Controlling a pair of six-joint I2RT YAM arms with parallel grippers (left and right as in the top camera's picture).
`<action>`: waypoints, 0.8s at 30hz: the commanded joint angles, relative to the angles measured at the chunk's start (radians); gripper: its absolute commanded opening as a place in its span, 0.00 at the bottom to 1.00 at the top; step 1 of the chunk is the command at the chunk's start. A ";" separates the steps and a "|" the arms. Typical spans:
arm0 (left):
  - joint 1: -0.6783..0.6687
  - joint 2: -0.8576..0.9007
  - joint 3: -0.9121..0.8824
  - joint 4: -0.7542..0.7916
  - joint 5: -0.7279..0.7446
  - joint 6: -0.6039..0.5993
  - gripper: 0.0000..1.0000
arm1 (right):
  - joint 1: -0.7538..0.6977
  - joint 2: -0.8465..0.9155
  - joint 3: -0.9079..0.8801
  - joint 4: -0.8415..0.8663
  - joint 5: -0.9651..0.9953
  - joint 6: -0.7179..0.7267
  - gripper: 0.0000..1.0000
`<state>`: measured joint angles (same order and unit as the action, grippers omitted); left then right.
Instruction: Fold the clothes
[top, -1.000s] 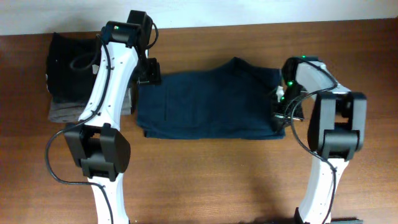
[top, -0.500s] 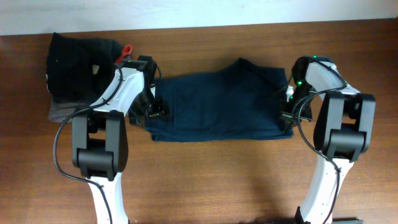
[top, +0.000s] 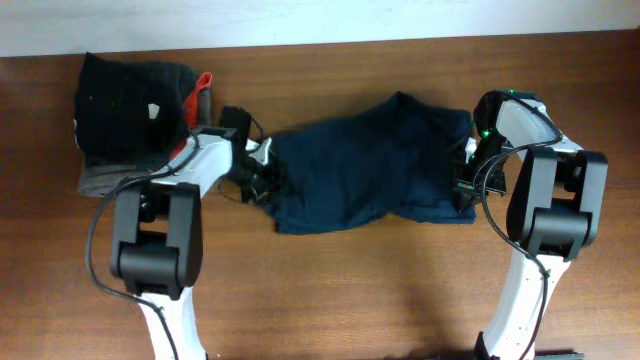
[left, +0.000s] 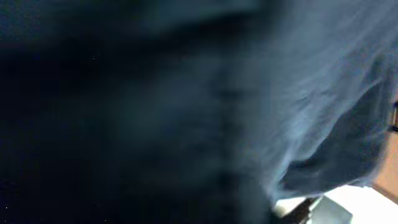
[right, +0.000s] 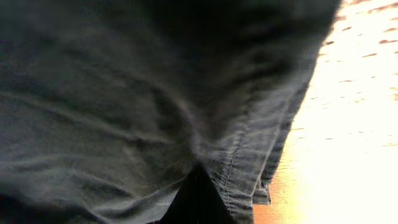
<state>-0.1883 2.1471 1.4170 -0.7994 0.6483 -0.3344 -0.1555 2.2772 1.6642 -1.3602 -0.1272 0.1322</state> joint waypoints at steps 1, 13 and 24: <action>-0.006 0.050 -0.027 -0.035 0.021 0.009 0.01 | -0.001 0.024 -0.012 0.032 0.072 0.008 0.04; 0.199 -0.160 0.270 -0.429 -0.241 0.138 0.00 | -0.001 0.024 -0.012 0.011 0.063 0.008 0.04; 0.010 -0.182 0.446 -0.518 -0.444 0.138 0.00 | 0.161 0.024 -0.011 0.014 0.007 0.010 0.04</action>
<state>-0.1089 1.9640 1.8568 -1.3380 0.2581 -0.2085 -0.0525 2.2845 1.6573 -1.3869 -0.1276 0.1322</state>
